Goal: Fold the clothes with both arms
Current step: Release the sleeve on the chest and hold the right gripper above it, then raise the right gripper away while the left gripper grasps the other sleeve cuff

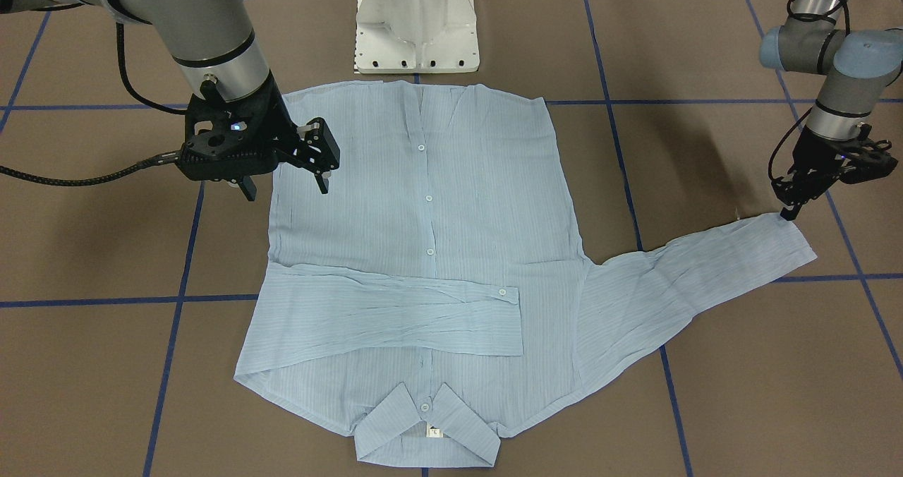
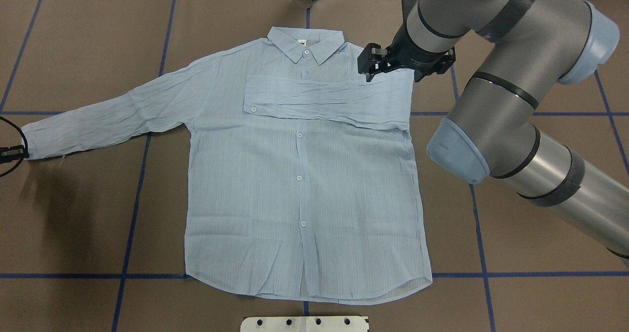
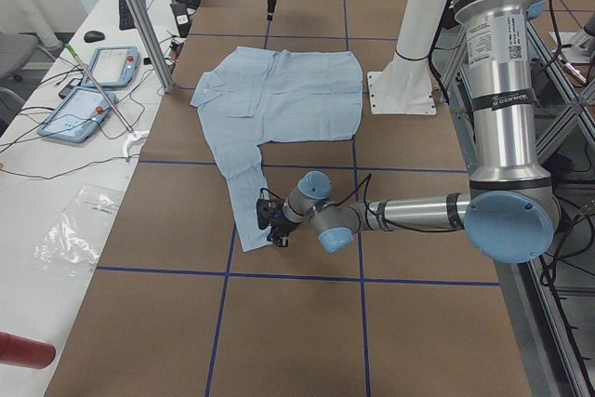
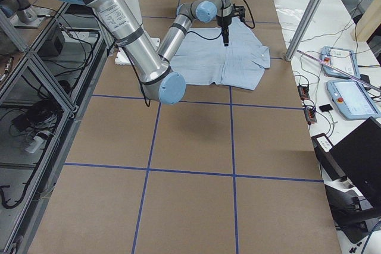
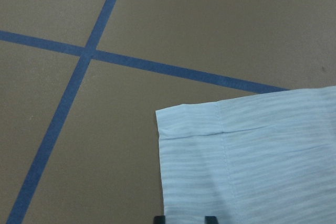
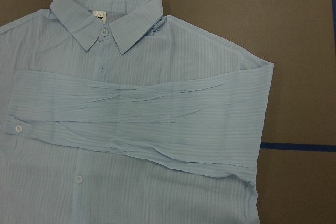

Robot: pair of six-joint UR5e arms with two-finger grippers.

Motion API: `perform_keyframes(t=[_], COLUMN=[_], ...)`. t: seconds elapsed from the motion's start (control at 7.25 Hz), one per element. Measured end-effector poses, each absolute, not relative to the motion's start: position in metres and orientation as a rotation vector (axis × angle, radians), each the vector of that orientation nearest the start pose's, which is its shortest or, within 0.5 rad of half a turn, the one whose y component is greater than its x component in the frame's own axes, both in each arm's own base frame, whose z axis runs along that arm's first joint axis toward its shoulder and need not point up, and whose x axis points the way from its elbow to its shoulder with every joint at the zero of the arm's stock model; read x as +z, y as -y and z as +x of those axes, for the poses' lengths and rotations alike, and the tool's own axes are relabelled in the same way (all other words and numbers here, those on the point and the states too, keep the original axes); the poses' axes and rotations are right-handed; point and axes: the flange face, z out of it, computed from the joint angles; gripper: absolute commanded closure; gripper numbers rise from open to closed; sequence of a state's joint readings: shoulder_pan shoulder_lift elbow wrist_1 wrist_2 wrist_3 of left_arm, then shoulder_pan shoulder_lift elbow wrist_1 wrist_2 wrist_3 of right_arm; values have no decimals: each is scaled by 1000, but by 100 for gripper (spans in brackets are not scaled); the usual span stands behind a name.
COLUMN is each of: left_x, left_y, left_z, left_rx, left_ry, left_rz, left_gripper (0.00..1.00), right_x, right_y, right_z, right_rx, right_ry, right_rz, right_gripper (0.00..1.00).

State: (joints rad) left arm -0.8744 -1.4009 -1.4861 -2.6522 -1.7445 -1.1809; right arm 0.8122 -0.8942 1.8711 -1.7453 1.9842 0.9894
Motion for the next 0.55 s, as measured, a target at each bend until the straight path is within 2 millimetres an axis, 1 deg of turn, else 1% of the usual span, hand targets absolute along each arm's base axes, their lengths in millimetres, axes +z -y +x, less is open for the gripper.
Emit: perform_keyframes(t=[0.28, 0.41, 0.55], left_x=[672, 668, 654], left_y=[418, 418, 418], left_z=[198, 199, 200], left_rx=[-381, -378, -370], left_ry=[-769, -777, -794], left_rz=[359, 360, 355], left_gripper=[100, 100, 100], right_x=[163, 163, 165], right_y=[514, 513, 513], right_z=[-358, -358, -357], right_rx=[50, 50, 51], right_ry=[856, 856, 855], right_rz=[206, 205, 204], right_gripper=[0, 0, 0])
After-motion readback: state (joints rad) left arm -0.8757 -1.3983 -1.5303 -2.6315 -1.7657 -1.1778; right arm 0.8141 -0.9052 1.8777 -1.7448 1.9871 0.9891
